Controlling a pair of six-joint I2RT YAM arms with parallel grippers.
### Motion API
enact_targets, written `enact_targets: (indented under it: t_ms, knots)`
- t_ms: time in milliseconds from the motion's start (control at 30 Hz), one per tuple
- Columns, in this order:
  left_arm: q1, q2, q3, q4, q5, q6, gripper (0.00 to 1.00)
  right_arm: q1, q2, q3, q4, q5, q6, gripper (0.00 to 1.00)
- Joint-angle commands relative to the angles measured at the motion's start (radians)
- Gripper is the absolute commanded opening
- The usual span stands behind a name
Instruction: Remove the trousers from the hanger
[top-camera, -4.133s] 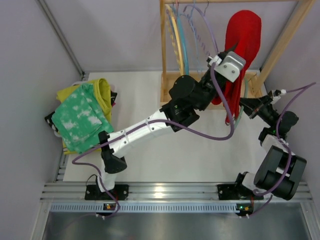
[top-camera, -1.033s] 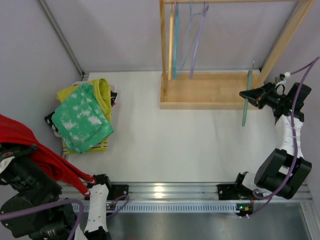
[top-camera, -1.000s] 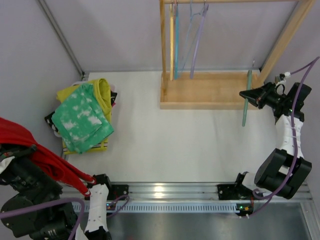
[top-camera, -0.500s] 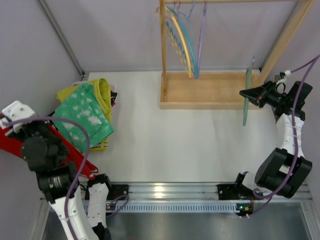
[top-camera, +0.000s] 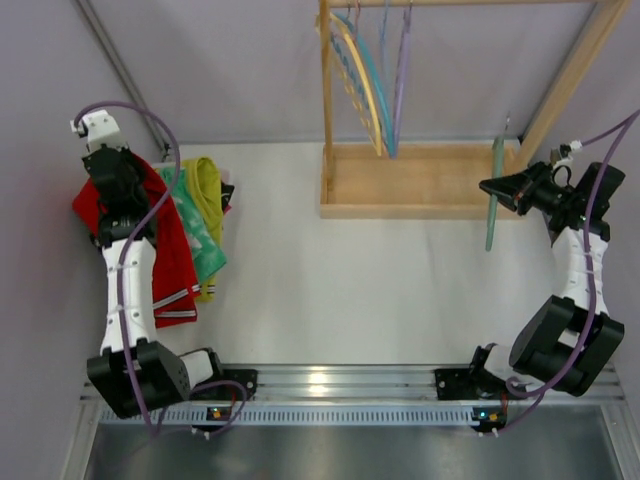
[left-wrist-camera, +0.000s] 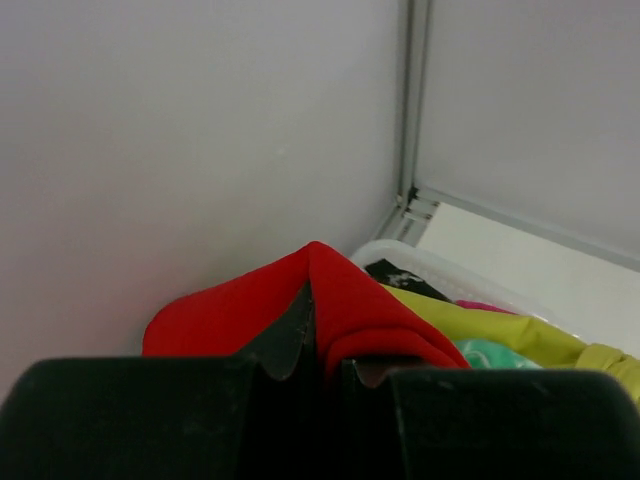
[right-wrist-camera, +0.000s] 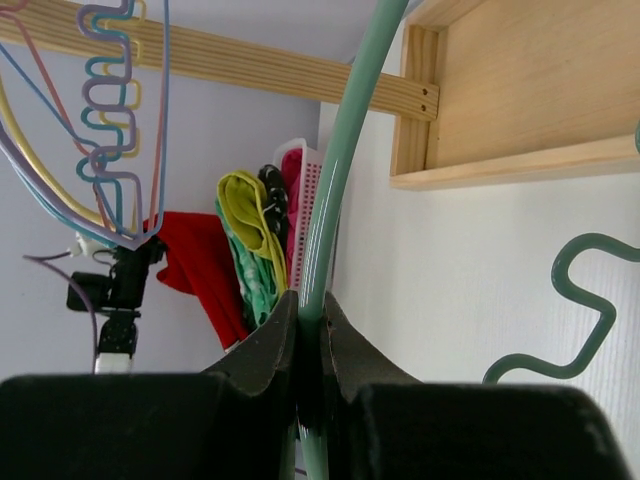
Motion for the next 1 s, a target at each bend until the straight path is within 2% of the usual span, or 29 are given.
enact_targets:
  t_ms: [0,33,100,167,200,300,333,433,467,500,533,600,633,667,767,967]
  knots:
    - [-0.007,0.064,-0.003,0.194,0.073,-0.158,0.00,0.008,-0.037,0.046,0.064,-0.002,-0.003,0.00]
    - [-0.009,0.083,-0.020,0.192,0.113,-0.166,0.00,0.008,-0.038,0.048,0.055,0.003,-0.005,0.00]
    - [-0.036,0.117,-0.039,0.192,0.098,-0.152,0.00,0.008,-0.046,0.053,0.047,0.007,-0.007,0.00]
    - [-0.085,0.132,-0.060,0.191,0.079,-0.113,0.08,0.008,-0.056,0.056,0.037,0.007,-0.017,0.00]
    - [-0.099,0.131,-0.066,0.191,0.072,-0.105,0.21,0.010,-0.060,0.059,0.026,0.007,-0.023,0.00]
    - [-0.137,0.106,-0.098,0.185,0.050,-0.105,0.41,0.008,-0.075,0.062,0.009,0.015,-0.030,0.00]
    - [-0.144,0.097,-0.111,0.178,0.042,-0.105,0.56,0.008,-0.076,0.062,0.004,0.017,-0.028,0.00]
    - [-0.153,0.066,-0.099,0.105,0.053,-0.105,0.70,0.008,-0.078,0.082,-0.002,0.018,-0.023,0.00]
    - [-0.156,0.054,-0.091,0.081,0.058,-0.105,0.72,0.008,-0.078,0.086,-0.002,0.018,-0.020,0.00]
    - [-0.156,0.045,-0.080,0.021,0.062,-0.105,0.76,0.008,-0.078,0.089,-0.002,0.018,-0.013,0.00]
    - [-0.156,0.037,-0.059,-0.022,0.070,-0.105,0.84,0.010,-0.079,0.097,-0.002,0.023,-0.007,0.00]
    - [-0.156,0.003,-0.042,-0.110,0.101,-0.105,0.89,0.010,-0.081,0.097,-0.002,0.026,0.019,0.00]
    - [-0.156,-0.012,-0.031,-0.139,0.114,-0.105,0.95,0.011,-0.083,0.097,0.004,0.024,0.032,0.00]
    - [-0.156,-0.048,-0.030,-0.159,0.131,-0.105,0.99,0.013,-0.086,0.096,0.010,0.024,0.050,0.00]
    - [-0.156,-0.133,-0.036,-0.232,0.186,-0.039,0.99,0.028,-0.107,0.096,0.024,0.030,0.055,0.00]
    - [-0.156,-0.248,0.026,-0.453,0.245,-0.028,0.99,0.088,-0.165,0.106,0.015,0.050,0.033,0.00]
